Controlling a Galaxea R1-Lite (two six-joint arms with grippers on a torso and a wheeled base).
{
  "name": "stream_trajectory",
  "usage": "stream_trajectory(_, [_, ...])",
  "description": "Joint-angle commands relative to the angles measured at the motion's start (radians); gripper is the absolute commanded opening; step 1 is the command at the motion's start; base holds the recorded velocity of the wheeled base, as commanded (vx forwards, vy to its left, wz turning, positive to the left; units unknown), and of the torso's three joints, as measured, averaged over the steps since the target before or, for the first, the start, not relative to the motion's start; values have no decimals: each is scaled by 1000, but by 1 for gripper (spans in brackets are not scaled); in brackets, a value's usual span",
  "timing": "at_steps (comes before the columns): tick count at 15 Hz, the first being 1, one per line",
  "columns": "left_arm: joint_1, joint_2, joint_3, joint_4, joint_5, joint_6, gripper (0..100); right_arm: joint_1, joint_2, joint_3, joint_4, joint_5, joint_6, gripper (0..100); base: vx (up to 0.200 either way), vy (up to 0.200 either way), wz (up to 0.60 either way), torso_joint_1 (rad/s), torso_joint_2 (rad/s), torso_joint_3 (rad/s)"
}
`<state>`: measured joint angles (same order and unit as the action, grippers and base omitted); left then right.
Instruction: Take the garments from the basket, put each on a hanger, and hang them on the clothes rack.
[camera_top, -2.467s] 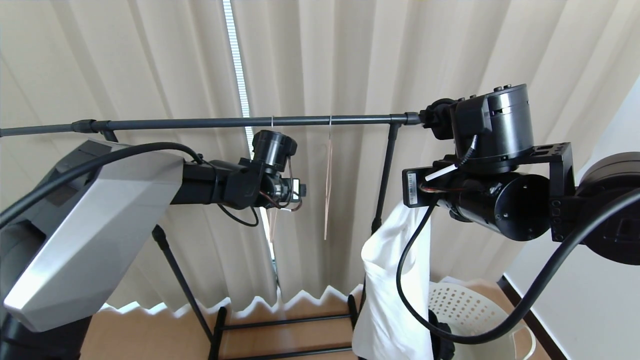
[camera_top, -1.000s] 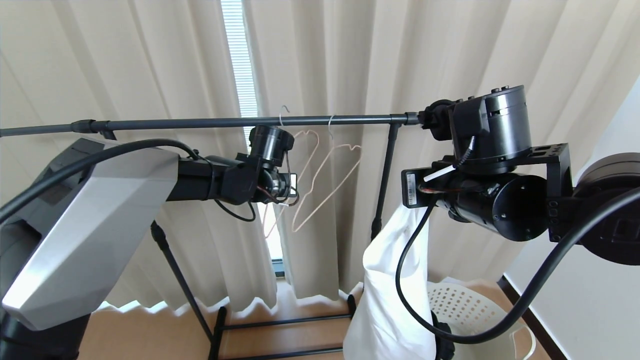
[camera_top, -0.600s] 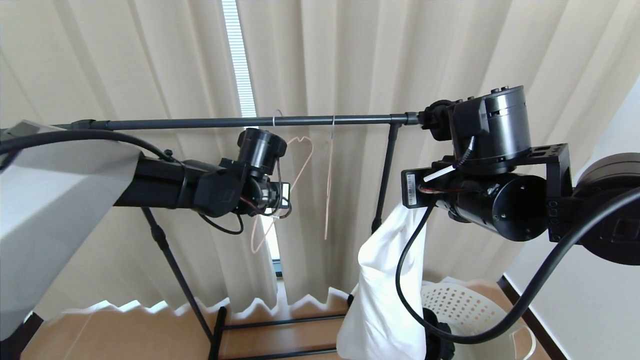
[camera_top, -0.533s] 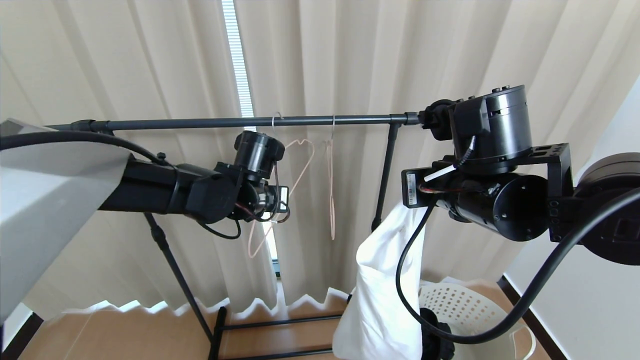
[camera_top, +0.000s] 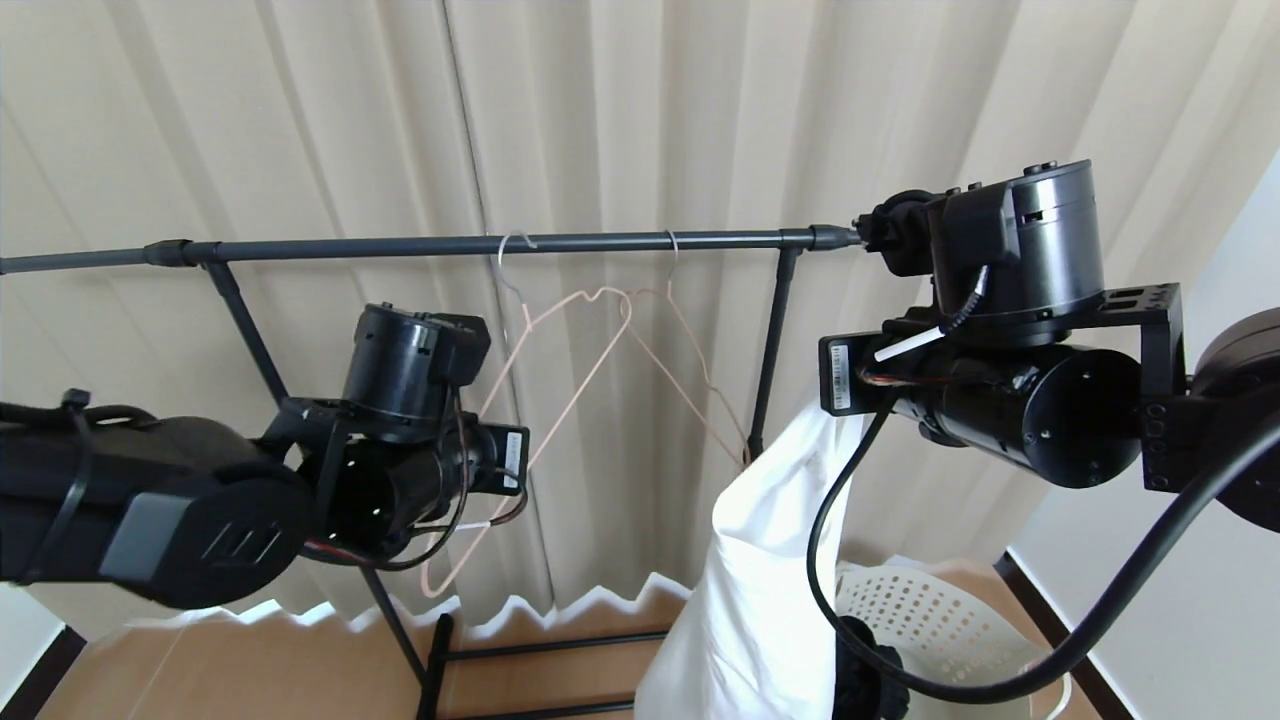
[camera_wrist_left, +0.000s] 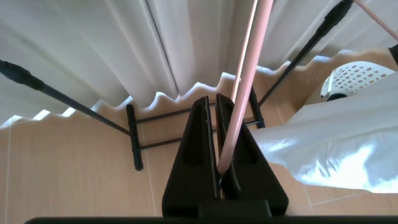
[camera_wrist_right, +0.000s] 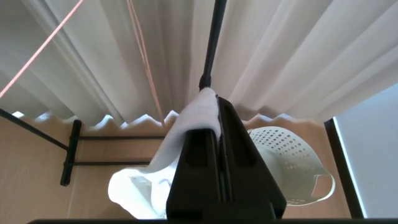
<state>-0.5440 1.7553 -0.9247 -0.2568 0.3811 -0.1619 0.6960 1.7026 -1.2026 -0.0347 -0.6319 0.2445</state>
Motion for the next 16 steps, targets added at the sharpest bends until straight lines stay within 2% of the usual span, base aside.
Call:
stream_trajectory(1, [-8,-85,165,-107,-2,4,0,-1,-12,6,1,0,-1,0,0,0,0,0,0,0])
stream_trajectory(3, [-11,-97,290,-282,-10,7,0,-3,-11,11,1,0,-1,0,0,0,0,0,0,0])
stream_trajectory(4, [-16,-97,385,-433,-21,48,0,-10,-9,11,2,-2,-4,0,0,0,0,0,0,0])
stream_trajectory(5, [-17,-99,445,-507,-22,85,0,-16,-6,12,6,-8,-4,0,0,0,0,0,0,0])
stream_trajectory(7, [-19,-111,527,-607,-54,127,0,-29,11,14,6,-80,-27,0,0,0,0,0,0,0])
stream_trajectory(9, [-19,-172,550,-611,-110,168,0,-46,32,15,1,-124,-40,0,0,0,0,0,0,0])
stream_trajectory(10, [-19,-215,576,-610,-185,182,0,-47,45,15,1,-149,-48,0,0,0,0,0,0,0])
stream_trajectory(12, [-19,-267,615,-610,-260,205,0,-52,68,12,1,-172,-48,0,0,0,0,0,0,0])
stream_trajectory(14, [-20,-298,652,-610,-286,245,0,-70,101,1,-2,-216,-48,0,0,0,0,0,0,0])
stream_trajectory(16, [-59,-303,685,-610,-309,266,0,-73,108,-12,-4,-236,-47,0,0,0,0,0,0,0])
